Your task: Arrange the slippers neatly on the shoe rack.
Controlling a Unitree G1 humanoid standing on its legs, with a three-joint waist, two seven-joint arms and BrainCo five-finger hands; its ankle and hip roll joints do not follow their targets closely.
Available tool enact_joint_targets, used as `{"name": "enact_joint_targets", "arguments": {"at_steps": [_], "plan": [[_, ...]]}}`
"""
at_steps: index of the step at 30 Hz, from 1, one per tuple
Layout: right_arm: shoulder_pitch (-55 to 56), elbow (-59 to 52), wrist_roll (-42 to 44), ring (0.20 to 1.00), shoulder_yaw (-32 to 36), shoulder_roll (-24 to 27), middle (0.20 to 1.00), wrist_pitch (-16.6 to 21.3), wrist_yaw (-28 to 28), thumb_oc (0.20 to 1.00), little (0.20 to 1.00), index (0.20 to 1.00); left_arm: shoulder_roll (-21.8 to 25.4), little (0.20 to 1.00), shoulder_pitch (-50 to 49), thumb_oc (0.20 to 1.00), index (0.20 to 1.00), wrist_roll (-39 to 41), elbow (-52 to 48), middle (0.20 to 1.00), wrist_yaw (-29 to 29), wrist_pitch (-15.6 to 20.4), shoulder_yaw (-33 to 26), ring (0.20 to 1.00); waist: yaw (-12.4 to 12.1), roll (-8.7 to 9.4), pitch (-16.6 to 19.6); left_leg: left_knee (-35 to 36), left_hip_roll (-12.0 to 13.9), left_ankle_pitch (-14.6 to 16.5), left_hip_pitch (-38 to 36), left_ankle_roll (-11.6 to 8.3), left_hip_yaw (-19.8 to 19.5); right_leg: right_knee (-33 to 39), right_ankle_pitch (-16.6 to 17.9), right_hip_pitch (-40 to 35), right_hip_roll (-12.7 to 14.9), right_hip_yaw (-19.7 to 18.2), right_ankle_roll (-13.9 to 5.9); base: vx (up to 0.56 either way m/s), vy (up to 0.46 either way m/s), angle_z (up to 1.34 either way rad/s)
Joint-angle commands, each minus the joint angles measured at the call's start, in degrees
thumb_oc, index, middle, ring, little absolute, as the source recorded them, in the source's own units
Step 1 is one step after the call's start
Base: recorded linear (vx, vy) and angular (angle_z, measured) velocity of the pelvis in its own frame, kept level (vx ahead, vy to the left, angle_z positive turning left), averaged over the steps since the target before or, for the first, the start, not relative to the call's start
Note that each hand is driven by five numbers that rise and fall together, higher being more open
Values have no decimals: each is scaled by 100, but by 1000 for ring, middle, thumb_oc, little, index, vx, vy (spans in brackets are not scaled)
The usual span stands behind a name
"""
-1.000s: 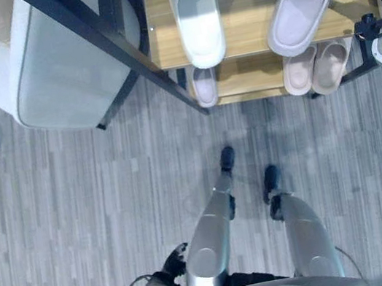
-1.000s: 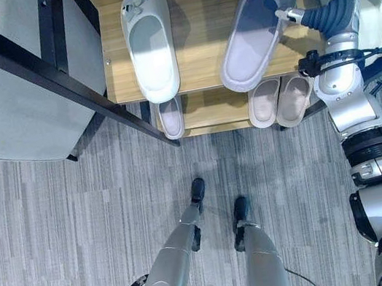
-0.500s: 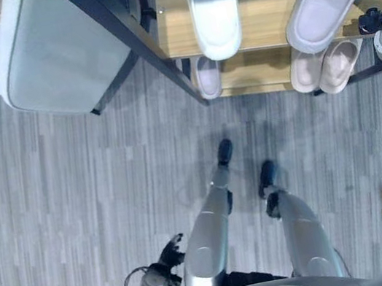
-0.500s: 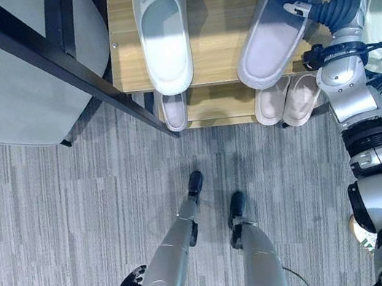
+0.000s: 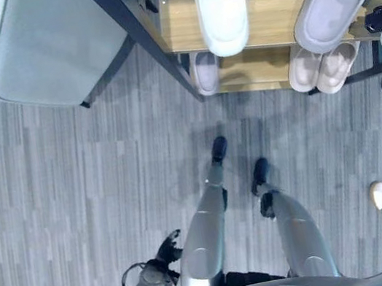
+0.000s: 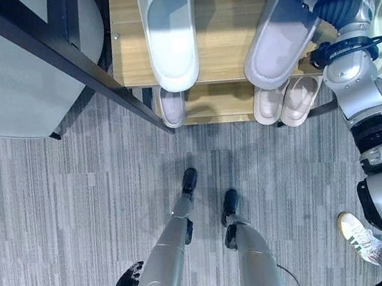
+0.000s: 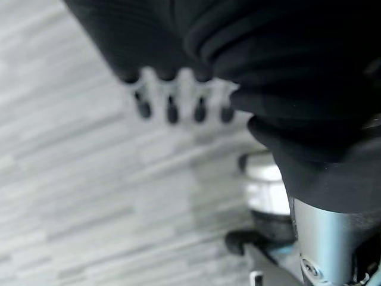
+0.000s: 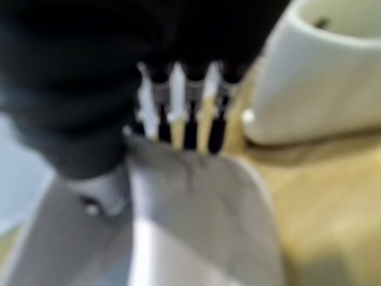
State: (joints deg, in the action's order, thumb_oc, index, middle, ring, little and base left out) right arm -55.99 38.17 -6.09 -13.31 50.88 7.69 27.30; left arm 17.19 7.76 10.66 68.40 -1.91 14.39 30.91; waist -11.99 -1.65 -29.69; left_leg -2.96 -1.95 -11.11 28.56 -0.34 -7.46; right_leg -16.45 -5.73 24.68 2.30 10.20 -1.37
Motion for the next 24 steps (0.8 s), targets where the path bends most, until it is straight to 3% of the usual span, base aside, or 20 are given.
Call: {"name": "enact_joint_targets", "arguments": {"at_steps": [1,5,6,11,12,13,14,15,20,24], "plan": [[332,-625,21,200,414,599,200,110,269,200,200,200,74,1000,-94,1000,1000,103,-172,1000,-52,12,-203,1000,-60,58,19,-846,-180,955,283,48,46,682,351,-588,340,-192,-428,-6,-6,6],[1105,-1408,-409,200,1068,819,200,328,573,200,200,200,35,1000,-98,1000,1000,14,-193,1000,-39,17,-252,1000,0,76,30,-827,-190,972,257,56,18,625,319,-582,351,-169,-444,-2,-2,3],[1489,-1873,-625,200,1536,949,200,436,802,200,200,200,59,1000,-126,1000,1000,-50,-266,1000,-56,44,-261,1000,30,80,29,-842,-200,994,254,56,22,593,298,-575,363,-164,-449,-3,4,4],[2065,-3083,-745,200,2224,768,200,634,907,200,200,200,49,1000,-104,1000,1000,-69,-182,1000,-148,69,-348,1000,128,106,8,-858,-197,1014,259,72,69,558,333,-503,371,-225,-467,-7,11,2],[2263,-3496,-712,200,2350,642,200,771,817,200,200,200,22,1000,-99,1000,1000,-68,-183,1000,-170,69,-385,1000,190,114,-9,-868,-189,1018,268,76,89,553,337,-482,370,-241,-471,-26,33,-5],[2872,-4337,-395,200,2742,117,200,1087,544,200,200,200,-40,1000,-91,1000,1000,-56,-150,1000,-182,62,-406,1000,285,129,-9,-886,-174,1024,311,89,114,520,322,-423,368,-272,-472,-22,19,-7],[2934,-4391,-389,200,2803,91,200,1072,518,200,200,200,-24,1000,-90,1000,1000,-58,-149,1000,-182,65,-390,1000,266,138,-9,-890,-177,1023,312,89,113,514,318,-421,371,-271,-472,-22,16,-7],[3355,-5176,210,200,2962,-900,200,1501,400,200,200,200,-130,1000,-43,1000,1000,-47,-113,1000,-250,64,-332,1000,361,119,-10,-891,-165,1021,351,103,136,466,307,-344,369,-296,-475,-8,4,-8],[3866,-6514,329,200,2650,-1440,200,1811,-136,200,200,200,-85,1000,123,1000,1000,-295,-214,1000,-628,229,-201,1000,495,178,-10,-956,-155,1018,475,91,217,292,279,-138,359,-344,-473,-39,-4,-8],[4332,-6634,1118,200,2135,-1815,200,1886,-577,200,200,200,56,1000,385,1000,1000,5,-863,1000,-913,346,-346,1000,622,190,-10,-994,-123,968,670,63,228,127,242,101,362,-305,-463,-39,-35,-11]]}}
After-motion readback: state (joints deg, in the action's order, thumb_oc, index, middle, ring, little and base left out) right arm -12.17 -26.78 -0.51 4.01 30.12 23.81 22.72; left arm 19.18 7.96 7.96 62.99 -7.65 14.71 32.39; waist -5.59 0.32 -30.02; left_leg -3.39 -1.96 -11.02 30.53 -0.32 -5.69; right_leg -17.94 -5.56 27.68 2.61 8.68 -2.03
